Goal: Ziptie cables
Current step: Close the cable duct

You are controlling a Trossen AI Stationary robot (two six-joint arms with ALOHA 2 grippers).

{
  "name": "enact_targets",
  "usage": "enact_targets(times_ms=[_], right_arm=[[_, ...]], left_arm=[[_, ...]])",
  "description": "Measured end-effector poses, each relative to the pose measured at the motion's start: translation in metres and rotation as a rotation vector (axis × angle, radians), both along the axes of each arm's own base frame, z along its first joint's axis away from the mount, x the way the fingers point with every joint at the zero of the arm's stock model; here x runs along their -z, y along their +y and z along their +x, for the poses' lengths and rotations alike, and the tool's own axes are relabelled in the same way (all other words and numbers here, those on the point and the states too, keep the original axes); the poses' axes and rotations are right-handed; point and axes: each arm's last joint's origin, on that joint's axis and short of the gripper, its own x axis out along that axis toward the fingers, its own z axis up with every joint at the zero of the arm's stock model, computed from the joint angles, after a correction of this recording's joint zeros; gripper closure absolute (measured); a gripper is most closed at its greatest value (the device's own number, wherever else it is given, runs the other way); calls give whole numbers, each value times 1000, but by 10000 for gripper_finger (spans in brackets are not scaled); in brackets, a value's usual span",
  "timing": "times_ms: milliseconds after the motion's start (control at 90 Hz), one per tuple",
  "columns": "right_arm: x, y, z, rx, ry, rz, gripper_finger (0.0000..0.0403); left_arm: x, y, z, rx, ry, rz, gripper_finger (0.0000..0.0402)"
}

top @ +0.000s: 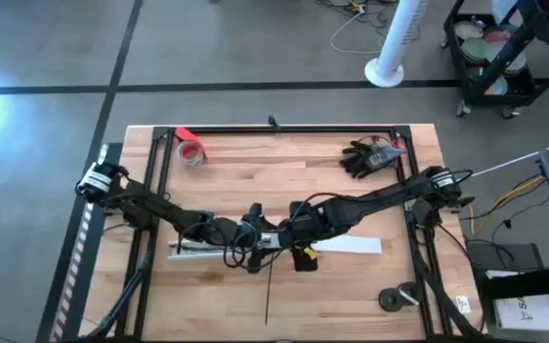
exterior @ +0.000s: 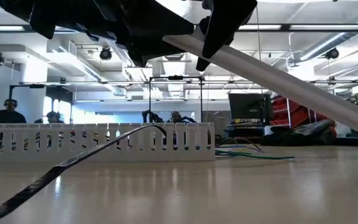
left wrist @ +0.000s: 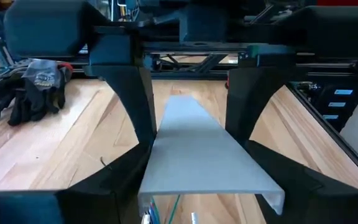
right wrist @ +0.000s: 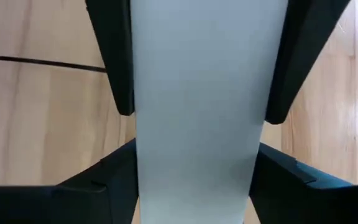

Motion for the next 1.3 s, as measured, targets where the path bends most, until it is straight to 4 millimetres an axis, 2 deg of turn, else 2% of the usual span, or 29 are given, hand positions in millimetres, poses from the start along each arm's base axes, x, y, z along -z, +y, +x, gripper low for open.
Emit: enact_targets(times_ms=[356, 656, 767, 933, 1100, 1200, 1300], right_arm=[[-3, -1, 5, 18, -54, 17, 141], [-3, -1, 5, 26, -52, 21, 185], [-3, -1, 5, 27, -51, 22, 186], [-3, -1, 3, 36, -36, 26, 182], [0, -3, -4, 41, 50, 7, 184], [4, -3, -6, 51, 80, 1, 185], [11, -4, -9, 57, 107, -7, 185]], left_arm=[[1, 0, 0, -7, 2, 7, 180], [0, 0, 0, -1, 1, 3, 178], [0, 0, 0, 1, 0, 3, 179], [0, 1, -1, 13, 15, 22, 137], [-5, 3, -8, 13, 72, 42, 89], [-7, 5, -14, 1, 117, 27, 74], [1, 5, -16, -12, 196, 9, 70]])
